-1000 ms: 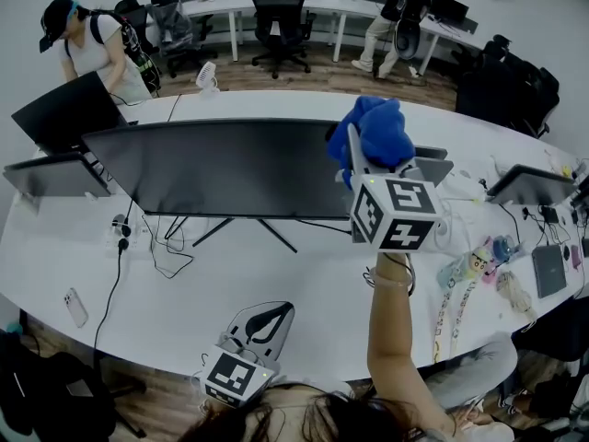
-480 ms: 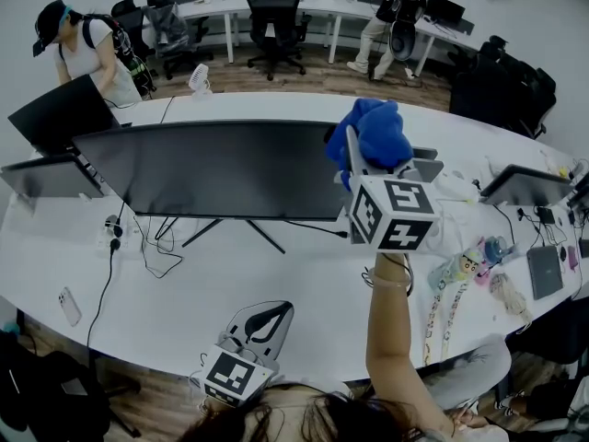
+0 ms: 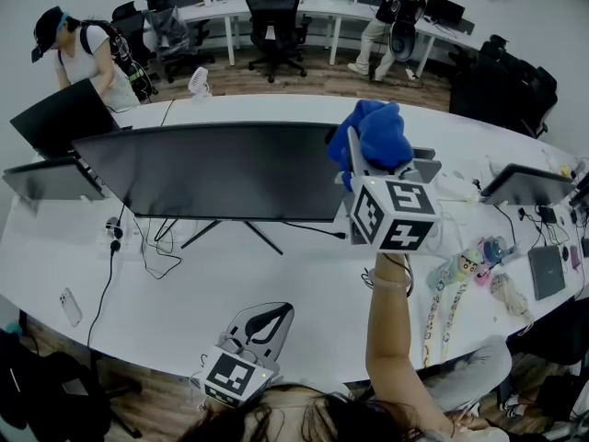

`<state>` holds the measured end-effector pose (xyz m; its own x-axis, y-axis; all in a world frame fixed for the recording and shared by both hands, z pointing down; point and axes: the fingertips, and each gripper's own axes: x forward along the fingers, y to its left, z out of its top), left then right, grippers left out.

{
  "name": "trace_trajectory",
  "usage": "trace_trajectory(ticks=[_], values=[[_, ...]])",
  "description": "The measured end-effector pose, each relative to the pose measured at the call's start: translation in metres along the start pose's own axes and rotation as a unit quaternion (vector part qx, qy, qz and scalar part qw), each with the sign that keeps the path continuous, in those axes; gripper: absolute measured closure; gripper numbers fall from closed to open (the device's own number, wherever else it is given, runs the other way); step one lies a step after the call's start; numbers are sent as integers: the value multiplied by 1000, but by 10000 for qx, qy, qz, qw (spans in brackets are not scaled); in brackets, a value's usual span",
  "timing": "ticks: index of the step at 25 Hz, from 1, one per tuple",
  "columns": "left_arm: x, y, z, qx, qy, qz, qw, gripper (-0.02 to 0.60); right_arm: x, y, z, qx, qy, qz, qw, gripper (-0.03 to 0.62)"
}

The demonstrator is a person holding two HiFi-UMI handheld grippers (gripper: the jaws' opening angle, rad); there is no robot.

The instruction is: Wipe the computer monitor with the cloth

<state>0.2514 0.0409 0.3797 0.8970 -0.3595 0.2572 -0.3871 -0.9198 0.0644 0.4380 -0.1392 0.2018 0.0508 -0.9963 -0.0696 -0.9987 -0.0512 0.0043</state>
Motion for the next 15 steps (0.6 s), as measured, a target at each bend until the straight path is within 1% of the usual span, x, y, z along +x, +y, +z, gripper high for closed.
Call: trace_trajectory(ticks=[2, 3, 6, 8, 10, 13, 15], values=[[1, -2, 2, -105, -11, -11, 9999, 572, -1, -2, 0, 35, -13, -1, 10000, 496], [1, -2, 2, -98, -6, -19, 10000, 572, -1, -3, 0, 49, -17, -5, 10000, 496], [4, -2, -1, 92, 29, -40, 9999, 572, -2, -7, -1, 114, -35, -6, 9999, 496], [5, -3, 0, 39, 50, -43, 10000, 572, -3, -10, 0, 154, -56, 4, 9999, 496], [7, -4, -1, 115, 81, -53, 9999, 572, -4, -13, 0, 179, -79, 11, 9998, 496], [10, -8, 1, -40, 87, -60, 9999, 572, -6, -18, -1, 219, -95, -7, 9997, 496], [13, -11, 1, -45, 101, -78, 9999, 572, -7, -23, -1, 274, -95, -2, 9996, 496]])
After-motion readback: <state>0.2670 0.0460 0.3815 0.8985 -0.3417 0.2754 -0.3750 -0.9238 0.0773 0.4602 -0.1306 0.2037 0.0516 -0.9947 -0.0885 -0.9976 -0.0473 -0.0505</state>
